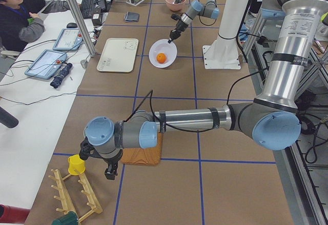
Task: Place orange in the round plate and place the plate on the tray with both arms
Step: 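Grip the plate rim with the right gripper and lift the plate, then carry the plate with the orange toward the cream bear tray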
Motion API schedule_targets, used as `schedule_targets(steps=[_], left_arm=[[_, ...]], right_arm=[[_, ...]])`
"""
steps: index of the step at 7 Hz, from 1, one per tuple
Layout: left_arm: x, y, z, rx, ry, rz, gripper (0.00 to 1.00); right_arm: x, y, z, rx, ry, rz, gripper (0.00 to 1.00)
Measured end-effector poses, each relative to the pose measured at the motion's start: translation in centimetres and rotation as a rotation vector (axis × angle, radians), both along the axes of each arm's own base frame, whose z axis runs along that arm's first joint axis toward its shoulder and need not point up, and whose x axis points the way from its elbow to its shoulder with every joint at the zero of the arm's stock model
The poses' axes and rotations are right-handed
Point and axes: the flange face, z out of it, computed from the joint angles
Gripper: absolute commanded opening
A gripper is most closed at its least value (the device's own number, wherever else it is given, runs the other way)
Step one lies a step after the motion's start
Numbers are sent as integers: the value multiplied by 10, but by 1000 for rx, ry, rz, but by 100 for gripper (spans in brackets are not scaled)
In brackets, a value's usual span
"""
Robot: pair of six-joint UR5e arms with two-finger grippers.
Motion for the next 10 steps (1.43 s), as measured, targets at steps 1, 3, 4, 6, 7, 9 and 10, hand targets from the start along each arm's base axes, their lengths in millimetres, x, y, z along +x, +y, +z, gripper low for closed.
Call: schedule_targets(steps=[1, 3, 4, 6, 7, 9, 10], left_arm=[[0, 0, 0, 0, 0, 0, 98], [0, 1, 0, 0, 0, 1, 98], [0, 1, 1, 0, 0, 1, 98], [0, 1, 1, 0, 0, 1, 98], [0, 1, 1, 0, 0, 1, 98], [0, 1, 1, 0, 0, 1, 98], [0, 1, 1, 0, 0, 1, 98]], right_arm=[[2, -1, -2, 4, -15, 7, 0], [4, -1, -3, 6, -33, 16, 0], [5, -2, -4, 4, -40, 24, 0], [12, -1, -11, 5, -62, 33, 0], [17, 0, -17, 8, -76, 34, 0], [26, 1, -28, 10, -105, 37, 0], [32, -4, -34, 10, -120, 47, 0]])
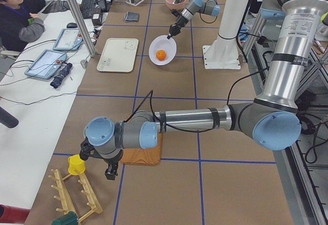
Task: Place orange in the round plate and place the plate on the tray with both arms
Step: 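Carry the plate with the orange toward the cream bear tray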
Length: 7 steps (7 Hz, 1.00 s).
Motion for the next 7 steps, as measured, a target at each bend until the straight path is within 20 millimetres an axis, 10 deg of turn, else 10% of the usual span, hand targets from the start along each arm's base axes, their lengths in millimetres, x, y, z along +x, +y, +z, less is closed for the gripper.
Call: schedule_targets(steps=[4, 7], left_arm=[[0, 0, -1, 4, 0, 0, 98], [0, 0, -1, 3, 0, 0, 98]], right_arm=[[44, -76, -6, -76, -79, 168, 0], [21, -183, 0, -211, -105, 354, 0]])
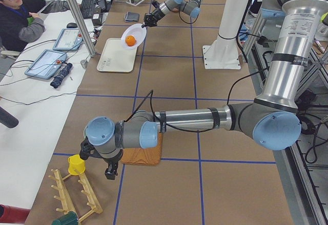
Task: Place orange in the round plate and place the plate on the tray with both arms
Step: 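Carry the plate with the orange toward the cream bear tray, then lower the plate onto the tray and open the right gripper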
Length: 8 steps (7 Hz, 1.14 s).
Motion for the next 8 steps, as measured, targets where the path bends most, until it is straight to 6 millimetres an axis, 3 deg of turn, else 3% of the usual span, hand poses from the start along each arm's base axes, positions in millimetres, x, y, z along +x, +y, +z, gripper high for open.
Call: schedule_targets(steps=[2, 3, 5, 7, 8], left_arm=[[0, 0, 0, 0, 0, 0, 98], [0, 0, 0, 0, 0, 0, 98], [0, 0, 0, 0, 0, 0, 98], [0, 0, 0, 0, 0, 0, 98], [0, 0, 0, 0, 0, 0, 98]], right_arm=[[-32, -70, -2, -103, -17, 108, 0], [-45, -90, -2, -135, -12, 134, 0], [-74, -111, -3, -183, -3, 158, 0], [-99, -119, -9, -213, 1, 174, 0], [-108, -120, -9, -217, 9, 185, 20]])
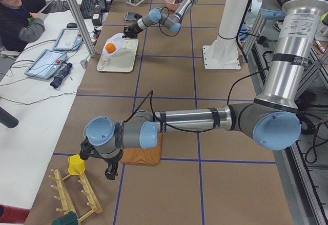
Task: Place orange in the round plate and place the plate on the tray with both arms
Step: 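Lower the plate onto the tray and open the right gripper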
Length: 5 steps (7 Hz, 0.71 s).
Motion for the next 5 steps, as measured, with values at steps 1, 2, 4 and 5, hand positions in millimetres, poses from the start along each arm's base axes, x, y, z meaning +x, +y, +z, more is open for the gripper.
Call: schedule_targets(steps=[1, 2, 4, 5], left_arm=[[0, 0, 0, 0, 0, 0, 98], [0, 0, -1, -1, 0, -1, 98], [0, -1, -1, -1, 0, -1, 98], [0, -1, -1, -1, 0, 0, 98]], right_arm=[[-9, 5, 2, 0, 11, -2, 62], [-17, 13, 3, 4, 22, -15, 100], [-24, 32, 0, 35, 49, -57, 100], [-13, 46, -3, 78, 69, -97, 100]])
